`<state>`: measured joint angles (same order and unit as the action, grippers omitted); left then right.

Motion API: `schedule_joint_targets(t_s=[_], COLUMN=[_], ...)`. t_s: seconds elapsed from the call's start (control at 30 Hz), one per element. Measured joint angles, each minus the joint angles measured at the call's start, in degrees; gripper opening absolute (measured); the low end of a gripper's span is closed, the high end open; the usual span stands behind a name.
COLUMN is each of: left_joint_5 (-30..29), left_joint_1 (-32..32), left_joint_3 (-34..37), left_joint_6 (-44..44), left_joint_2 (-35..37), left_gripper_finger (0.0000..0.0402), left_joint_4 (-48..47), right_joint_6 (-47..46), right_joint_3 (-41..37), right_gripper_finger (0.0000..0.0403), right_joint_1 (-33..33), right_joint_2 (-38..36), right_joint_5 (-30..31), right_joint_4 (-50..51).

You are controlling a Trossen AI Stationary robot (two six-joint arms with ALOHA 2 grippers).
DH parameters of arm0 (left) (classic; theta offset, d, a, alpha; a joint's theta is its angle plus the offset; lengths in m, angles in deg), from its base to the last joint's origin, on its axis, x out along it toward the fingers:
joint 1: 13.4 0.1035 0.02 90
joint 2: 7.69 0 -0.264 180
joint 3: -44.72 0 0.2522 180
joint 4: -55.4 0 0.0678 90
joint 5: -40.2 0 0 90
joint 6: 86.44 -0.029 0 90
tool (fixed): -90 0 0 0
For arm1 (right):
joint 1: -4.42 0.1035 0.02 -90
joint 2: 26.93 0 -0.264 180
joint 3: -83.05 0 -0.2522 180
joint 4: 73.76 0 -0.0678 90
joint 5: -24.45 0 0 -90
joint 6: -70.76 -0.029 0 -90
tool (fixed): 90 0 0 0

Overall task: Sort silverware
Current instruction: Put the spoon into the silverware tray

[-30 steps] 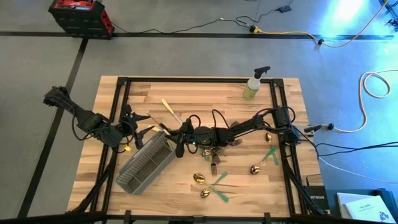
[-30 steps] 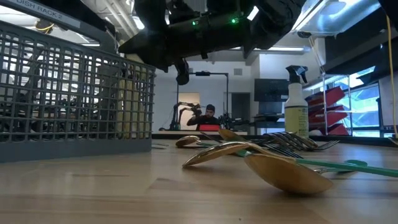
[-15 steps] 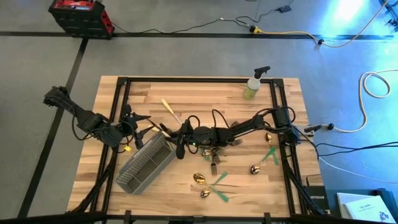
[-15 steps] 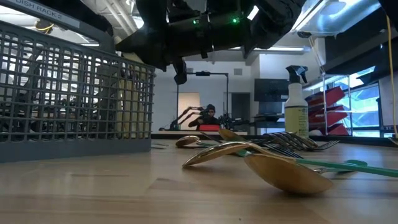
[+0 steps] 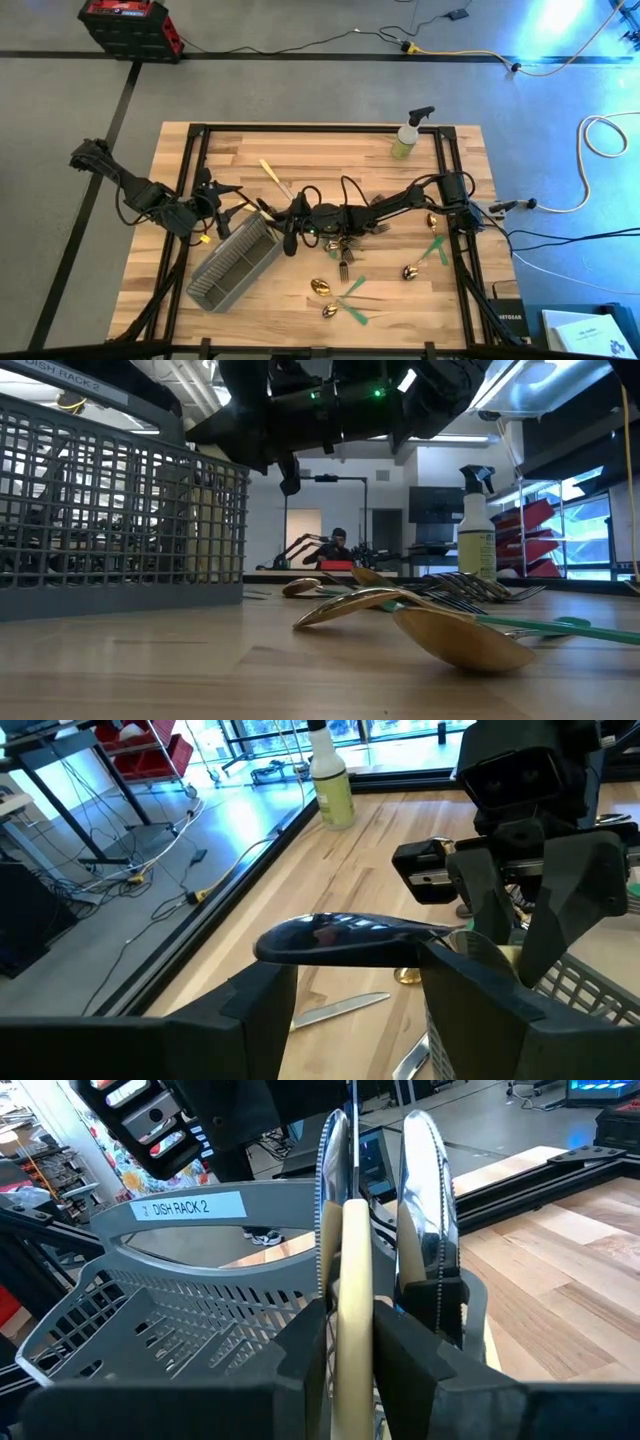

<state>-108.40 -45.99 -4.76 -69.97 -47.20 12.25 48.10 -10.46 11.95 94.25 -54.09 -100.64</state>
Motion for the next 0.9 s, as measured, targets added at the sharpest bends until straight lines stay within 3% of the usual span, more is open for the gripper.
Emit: schedule_joint_targets(t_s=[0.17, 0.57, 0.9], left_joint_5=[0.0, 0.0, 0.0], left_joint_1=[0.0, 0.0, 0.0], left_joint_3=[0.0, 0.0, 0.0], left_joint_6=[0.0, 0.1, 0.1], left_joint_2=[0.0, 0.0, 0.0], left_gripper_finger=[0.0195, 0.0195, 0.0195], left_joint_4=[0.0, 0.0, 0.0], right_joint_6=[0.0, 0.6, 0.6], right_joint_3=[0.0, 0.0, -0.1], right_gripper_finger=[0.0085, 0.0227, 0.0254], right_joint_1=[0.1, 0.8, 0.8], right_joint_2=[0.0, 0.2, 0.2], right_joint_5=[0.1, 3.3, 3.2], right_joint_4=[-0.7, -2.2, -2.6])
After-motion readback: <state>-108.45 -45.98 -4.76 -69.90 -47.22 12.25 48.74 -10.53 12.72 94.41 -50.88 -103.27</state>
